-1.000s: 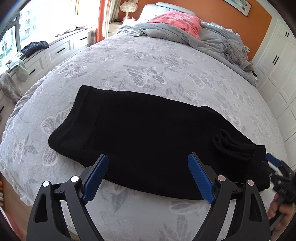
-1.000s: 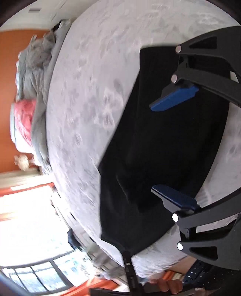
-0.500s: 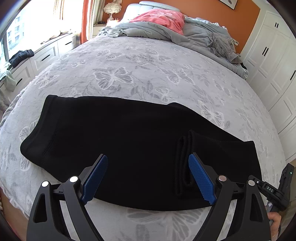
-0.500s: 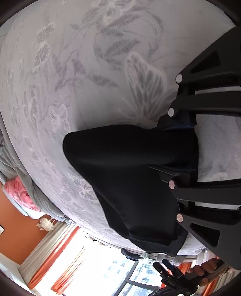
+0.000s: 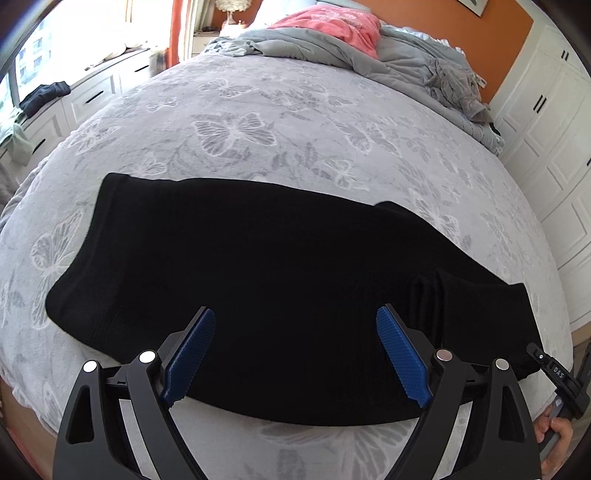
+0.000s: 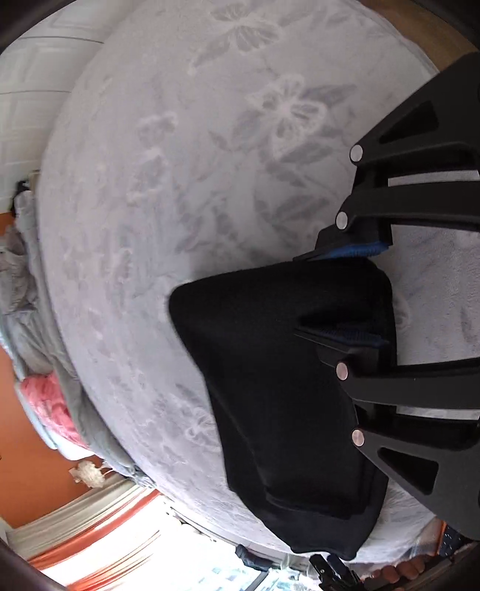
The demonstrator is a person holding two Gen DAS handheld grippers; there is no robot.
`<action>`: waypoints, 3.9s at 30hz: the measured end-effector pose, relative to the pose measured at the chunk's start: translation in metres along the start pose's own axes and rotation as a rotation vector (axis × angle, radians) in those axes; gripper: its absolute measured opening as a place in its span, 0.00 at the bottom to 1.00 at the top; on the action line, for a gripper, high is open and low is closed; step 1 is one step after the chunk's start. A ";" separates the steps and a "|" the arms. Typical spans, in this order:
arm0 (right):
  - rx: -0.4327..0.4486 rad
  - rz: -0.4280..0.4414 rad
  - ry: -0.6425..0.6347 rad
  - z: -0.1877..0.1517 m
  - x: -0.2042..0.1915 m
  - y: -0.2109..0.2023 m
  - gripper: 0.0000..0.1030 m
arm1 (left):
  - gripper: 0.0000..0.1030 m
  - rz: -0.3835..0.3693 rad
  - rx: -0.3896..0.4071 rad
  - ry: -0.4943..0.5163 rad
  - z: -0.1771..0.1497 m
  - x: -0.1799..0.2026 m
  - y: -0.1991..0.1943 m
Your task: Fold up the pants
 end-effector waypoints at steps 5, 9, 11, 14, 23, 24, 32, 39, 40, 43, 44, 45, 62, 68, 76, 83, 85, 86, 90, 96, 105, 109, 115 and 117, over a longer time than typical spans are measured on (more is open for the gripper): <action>0.130 0.112 -0.329 0.017 -0.111 -0.047 0.70 | 0.84 -0.003 0.073 -0.114 0.013 -0.052 -0.031; 0.044 0.272 -0.562 -0.021 -0.219 -0.026 0.75 | 0.84 0.001 0.072 -0.178 0.014 -0.078 -0.038; 0.027 0.252 -0.654 -0.034 -0.252 -0.007 0.74 | 0.84 -0.007 0.070 -0.179 0.013 -0.081 -0.040; -0.040 0.243 -0.709 -0.049 -0.271 0.029 0.60 | 0.84 0.001 0.077 -0.148 0.012 -0.085 -0.046; 0.071 0.334 -0.492 0.014 -0.277 -0.008 0.15 | 0.84 -0.081 0.072 -0.276 0.020 -0.119 -0.060; 0.059 0.356 -0.493 0.014 -0.283 -0.003 0.16 | 0.84 -0.086 0.071 -0.318 0.021 -0.127 -0.060; -0.047 0.369 -0.572 -0.005 -0.287 0.035 0.40 | 0.84 -0.030 -0.053 -0.566 0.009 -0.180 -0.014; 0.031 0.345 -0.404 0.062 -0.196 0.003 0.71 | 0.76 -0.088 -0.021 -0.712 0.014 -0.193 0.003; 0.033 0.329 -0.387 0.065 -0.183 0.005 0.74 | 0.51 -0.057 0.004 -0.714 0.016 -0.193 0.002; 0.046 0.252 -0.327 0.066 -0.147 0.021 0.80 | 0.16 -0.021 0.052 -0.659 0.028 -0.180 -0.006; 0.027 0.238 -0.302 0.065 -0.133 0.028 0.80 | 0.16 -0.018 0.094 -0.628 0.035 -0.169 -0.016; -0.014 0.208 -0.272 0.061 -0.123 0.035 0.80 | 0.15 -0.025 0.137 -0.576 0.042 -0.153 -0.028; -0.096 0.150 -0.197 0.044 -0.056 0.034 0.81 | 0.74 -0.174 -0.043 0.172 -0.067 0.161 0.026; -0.098 0.379 -0.152 0.046 -0.091 0.023 0.81 | 0.89 -0.260 0.169 0.122 -0.036 0.135 -0.052; -0.211 0.674 -0.224 0.030 -0.220 0.046 0.91 | 0.89 -0.123 0.224 -0.142 0.027 0.020 -0.053; -0.190 0.582 -0.281 0.013 -0.267 0.082 0.59 | 0.89 -0.080 0.225 -0.196 0.021 -0.035 -0.071; -0.166 0.580 -0.321 0.012 -0.272 0.076 0.21 | 0.89 -0.058 0.229 -0.175 0.017 -0.042 -0.074; -0.160 0.596 -0.300 0.012 -0.272 0.070 0.16 | 0.89 -0.051 0.224 -0.162 0.014 -0.044 -0.073; -0.057 0.633 -0.295 0.037 -0.275 0.018 0.14 | 0.89 -0.090 0.162 -0.134 0.004 -0.039 -0.067; 0.147 0.482 -0.299 0.096 -0.194 -0.076 0.15 | 0.89 -0.255 0.104 -0.089 -0.004 0.009 -0.071; -0.204 0.174 -0.103 0.014 -0.024 0.033 0.24 | 0.89 -0.237 -0.017 0.057 -0.042 0.087 -0.026; -0.087 0.174 -0.099 0.054 -0.024 0.005 0.69 | 0.89 -0.222 -0.060 0.091 -0.055 0.113 -0.005; -0.042 0.203 -0.151 0.093 -0.036 0.030 0.75 | 0.89 -0.211 -0.062 0.100 -0.052 0.138 0.013; -0.066 0.230 -0.135 0.091 -0.035 0.053 0.75 | 0.89 -0.209 -0.060 0.104 -0.052 0.144 0.018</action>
Point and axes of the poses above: each gripper's, at about its wrist camera, not at the fingertips, and y roughly the way its jaws point, x to its right, z to its top, the point moved 8 cm from there along y, roughly the way its jaws point, and after that the axes turned 8 degrees about -y, right-handed, at the moved point
